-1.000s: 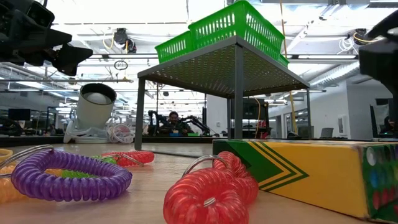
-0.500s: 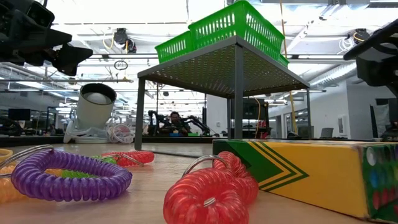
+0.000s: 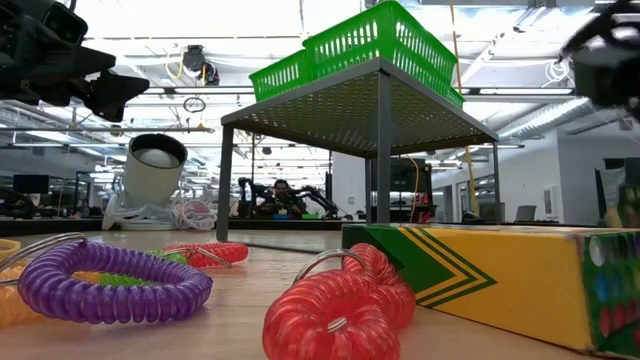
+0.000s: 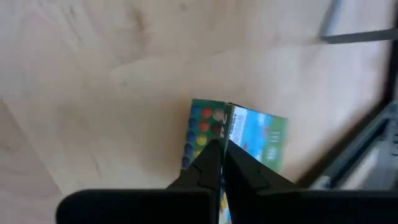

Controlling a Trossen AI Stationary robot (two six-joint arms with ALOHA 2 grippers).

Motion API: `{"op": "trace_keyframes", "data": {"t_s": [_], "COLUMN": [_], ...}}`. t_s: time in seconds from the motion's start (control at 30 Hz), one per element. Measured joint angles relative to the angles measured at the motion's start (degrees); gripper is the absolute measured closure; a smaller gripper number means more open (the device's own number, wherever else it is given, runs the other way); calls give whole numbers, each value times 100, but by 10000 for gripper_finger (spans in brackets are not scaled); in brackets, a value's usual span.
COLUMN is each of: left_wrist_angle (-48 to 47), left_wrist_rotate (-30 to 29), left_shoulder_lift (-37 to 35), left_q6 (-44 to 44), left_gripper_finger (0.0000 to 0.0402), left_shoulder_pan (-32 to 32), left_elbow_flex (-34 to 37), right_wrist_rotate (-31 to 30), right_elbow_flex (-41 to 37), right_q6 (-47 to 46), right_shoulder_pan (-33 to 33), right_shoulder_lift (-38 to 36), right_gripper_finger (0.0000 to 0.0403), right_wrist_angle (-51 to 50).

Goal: Pick & Place Office Desk Supplies
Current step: Put the yellow crayon box into the top right green bin on the shelf

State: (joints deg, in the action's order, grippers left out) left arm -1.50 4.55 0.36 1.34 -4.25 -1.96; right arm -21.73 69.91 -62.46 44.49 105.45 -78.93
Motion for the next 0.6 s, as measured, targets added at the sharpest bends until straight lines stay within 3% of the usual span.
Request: {"op": "trace_keyframes", "data": {"t_s": [0.2, 0.6], "left_wrist_angle": [1, 5], "left_wrist_rotate": [0, 1], "left_shoulder_lift": [-1, 0], "left_q6": [0, 0], "left_gripper_finger": [137, 137], "left_shoulder_pan": [0, -1], "left_elbow_flex": [0, -1], "right_wrist_rotate": [-642, -2739], "right_elbow_flex": [832, 1189], "right_q6": [-312, -863], "right_shoulder_pan": [196, 740], "right_shoulder_lift": [0, -970], "right_gripper_finger": [402, 403], "right_wrist_angle": [-1115, -1113]}}
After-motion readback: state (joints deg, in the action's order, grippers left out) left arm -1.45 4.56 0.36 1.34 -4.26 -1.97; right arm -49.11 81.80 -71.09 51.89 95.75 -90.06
